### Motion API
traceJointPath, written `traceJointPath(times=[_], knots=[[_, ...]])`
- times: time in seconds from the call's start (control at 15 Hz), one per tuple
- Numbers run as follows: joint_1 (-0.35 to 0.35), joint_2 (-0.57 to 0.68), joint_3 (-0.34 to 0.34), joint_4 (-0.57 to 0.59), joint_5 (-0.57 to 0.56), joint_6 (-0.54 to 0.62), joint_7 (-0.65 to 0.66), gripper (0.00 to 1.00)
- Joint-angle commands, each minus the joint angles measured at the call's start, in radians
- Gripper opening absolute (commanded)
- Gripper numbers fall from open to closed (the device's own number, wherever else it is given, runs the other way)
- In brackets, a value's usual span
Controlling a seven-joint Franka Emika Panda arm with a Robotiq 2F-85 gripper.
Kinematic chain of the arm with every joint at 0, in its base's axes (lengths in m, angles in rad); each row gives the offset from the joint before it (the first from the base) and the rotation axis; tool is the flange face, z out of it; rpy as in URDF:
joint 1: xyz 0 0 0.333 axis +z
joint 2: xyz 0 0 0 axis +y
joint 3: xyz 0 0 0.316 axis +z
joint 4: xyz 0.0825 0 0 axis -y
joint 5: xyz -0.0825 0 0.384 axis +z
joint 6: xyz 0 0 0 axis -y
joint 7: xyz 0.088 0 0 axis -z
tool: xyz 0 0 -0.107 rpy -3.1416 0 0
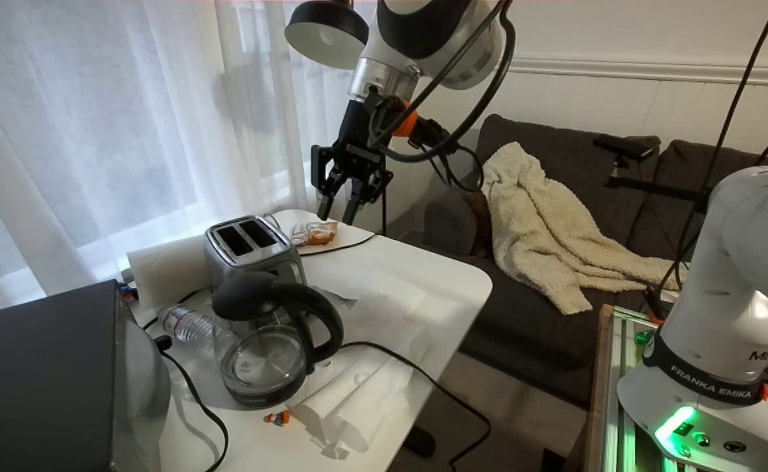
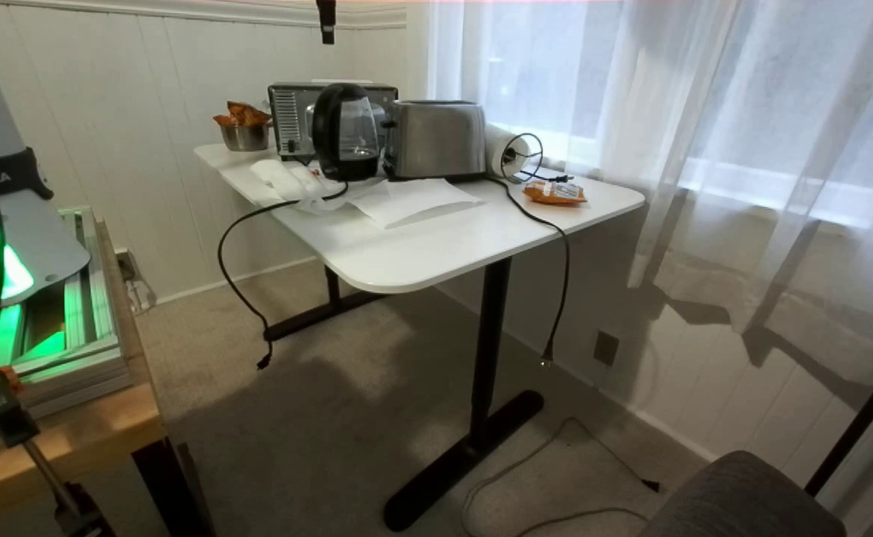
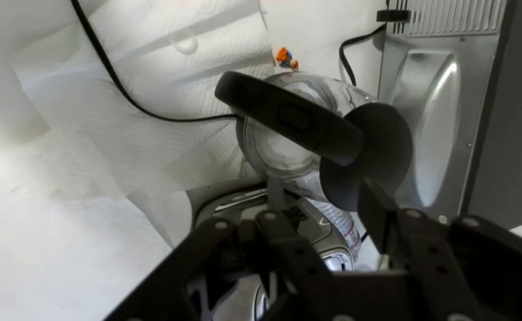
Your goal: Push the black knob on the toaster downwards
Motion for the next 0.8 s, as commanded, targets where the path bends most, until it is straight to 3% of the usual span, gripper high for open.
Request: traceJointPath(times=[0.0, 0.07, 0.27, 0.67, 0.73], knots=[[0.042, 0.030, -0.019, -0.036, 0.077, 0.127, -0.120, 0.16], [0.031, 0.020, -0.017, -0.016, 0.025, 0.070, -0.056, 0.34], [0.036, 0.041, -0.017, -0.025, 0.035, 0.109, -0.086, 0.16], [0.036, 0.042, -0.018, -0.025, 0.036, 0.111, -0.092, 0.16], [0.038, 0.054, -0.018, -0.017, 0.045, 0.110, -0.092, 0.04]])
